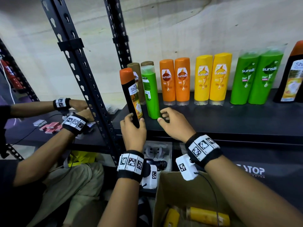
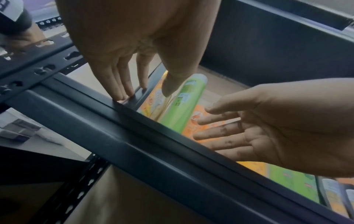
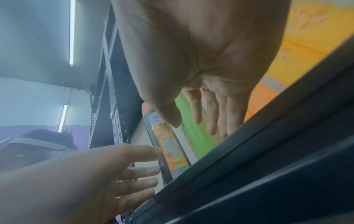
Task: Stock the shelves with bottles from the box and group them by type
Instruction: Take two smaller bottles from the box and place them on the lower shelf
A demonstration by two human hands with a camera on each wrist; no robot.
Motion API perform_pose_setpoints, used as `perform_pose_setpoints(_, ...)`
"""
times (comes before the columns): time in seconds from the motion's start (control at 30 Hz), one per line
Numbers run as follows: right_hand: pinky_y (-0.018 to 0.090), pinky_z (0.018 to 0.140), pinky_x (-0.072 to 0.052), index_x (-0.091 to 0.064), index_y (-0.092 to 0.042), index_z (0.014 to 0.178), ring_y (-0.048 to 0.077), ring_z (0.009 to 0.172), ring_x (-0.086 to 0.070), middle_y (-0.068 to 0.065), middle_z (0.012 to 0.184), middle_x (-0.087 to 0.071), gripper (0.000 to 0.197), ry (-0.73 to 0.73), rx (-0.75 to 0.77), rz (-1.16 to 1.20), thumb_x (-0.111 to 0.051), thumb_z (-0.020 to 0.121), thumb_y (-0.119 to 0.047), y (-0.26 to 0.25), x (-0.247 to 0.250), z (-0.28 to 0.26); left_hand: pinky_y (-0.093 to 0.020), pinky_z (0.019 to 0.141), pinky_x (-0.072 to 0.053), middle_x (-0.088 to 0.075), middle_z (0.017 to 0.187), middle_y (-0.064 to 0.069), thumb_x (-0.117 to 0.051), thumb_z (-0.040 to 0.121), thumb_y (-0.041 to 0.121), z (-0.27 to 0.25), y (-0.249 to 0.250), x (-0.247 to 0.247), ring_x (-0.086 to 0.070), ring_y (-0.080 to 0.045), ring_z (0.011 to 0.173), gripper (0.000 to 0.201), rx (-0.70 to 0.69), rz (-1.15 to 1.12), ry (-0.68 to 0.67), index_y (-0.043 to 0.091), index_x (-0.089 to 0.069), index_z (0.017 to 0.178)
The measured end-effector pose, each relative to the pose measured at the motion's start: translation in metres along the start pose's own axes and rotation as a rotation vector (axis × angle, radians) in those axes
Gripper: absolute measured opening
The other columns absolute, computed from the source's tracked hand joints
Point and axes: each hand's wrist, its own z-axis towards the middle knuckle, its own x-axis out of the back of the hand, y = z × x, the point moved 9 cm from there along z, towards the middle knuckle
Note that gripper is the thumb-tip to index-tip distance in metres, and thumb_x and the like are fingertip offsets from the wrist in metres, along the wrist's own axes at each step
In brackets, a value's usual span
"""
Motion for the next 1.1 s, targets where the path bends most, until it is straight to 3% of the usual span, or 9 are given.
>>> perform_pose_setpoints(0.13,0.036,0.089,-0.050,-0.068,-0.020,0.102,0.015,0.096,-0.058,-0.004,0.101,-0.061,0.013,0.071,0.104,-0.092,-0.058,0.096,-0.024,-0.003,0.030,-0.038,-0.030,0.084,-0.049,-0.056,0.105,0.000,-0.063,0.097,0.026,-0.034,0.022,-0.007,-0.060,-0.015,0.090,0.017,-0.125,0.019,-0.016,0.015,-0.063,0.110)
perform_pose_setpoints(0.3,0.026,0.078,-0.046,-0.066,-0.024,0.088,0.006,0.084,-0.057,-0.010,0.091,-0.060,0.014,0.154,0.092,-0.162,-0.054,0.095,-0.025,0.018,0.069,-0.090,-0.026,0.074,-0.044,-0.063,0.094,0.001,-0.059,0.099,0.028,-0.068,0.036,-0.029,-0.062,-0.015,0.082,0.015,-0.220,0.109,-0.131,0.017,-0.068,0.096)
perform_pose_setpoints(0.47,0.026,0.072,-0.045,-0.063,-0.028,0.091,0.003,0.083,-0.054,-0.015,0.092,-0.058,0.012,0.035,-0.022,-0.258,-0.053,0.097,-0.029,0.058,0.076,-0.132,-0.035,0.075,-0.053,-0.069,0.090,0.002,-0.056,0.100,0.032,-0.096,0.036,-0.055,-0.065,-0.016,0.084,0.021,-0.201,0.137,-0.277,0.017,-0.068,0.093)
perform_pose_setpoints(0.63,0.031,0.081,-0.045,-0.068,-0.022,0.098,0.013,0.094,-0.056,-0.006,0.101,-0.063,0.018,-0.055,-0.158,-0.324,-0.051,0.097,-0.026,0.093,0.069,-0.166,-0.040,0.075,-0.057,-0.073,0.088,-0.007,-0.055,0.098,0.034,-0.145,0.017,-0.102,-0.068,-0.026,0.084,0.023,-0.136,0.230,-0.537,0.016,-0.069,0.098)
perform_pose_setpoints(0.87,0.034,0.085,-0.050,-0.069,-0.018,0.088,0.025,0.098,-0.063,0.005,0.098,-0.071,0.019,-0.282,-0.454,-0.355,-0.051,0.094,-0.021,0.161,0.031,-0.230,-0.042,0.086,-0.055,-0.072,0.104,-0.015,-0.052,0.097,0.037,-0.228,-0.041,-0.157,-0.066,-0.036,0.102,0.029,-0.073,0.492,-0.897,0.015,-0.070,0.099)
perform_pose_setpoints(1.1,0.037,0.092,-0.049,-0.072,-0.008,0.100,0.035,0.108,-0.062,0.016,0.112,-0.070,0.028,-0.451,-0.742,-0.360,-0.049,0.097,-0.023,0.241,-0.005,-0.289,-0.044,0.088,-0.054,-0.067,0.117,-0.020,-0.050,0.098,0.039,-0.293,-0.102,-0.191,-0.064,-0.041,0.106,0.038,-0.108,0.722,-1.158,0.008,-0.067,0.110)
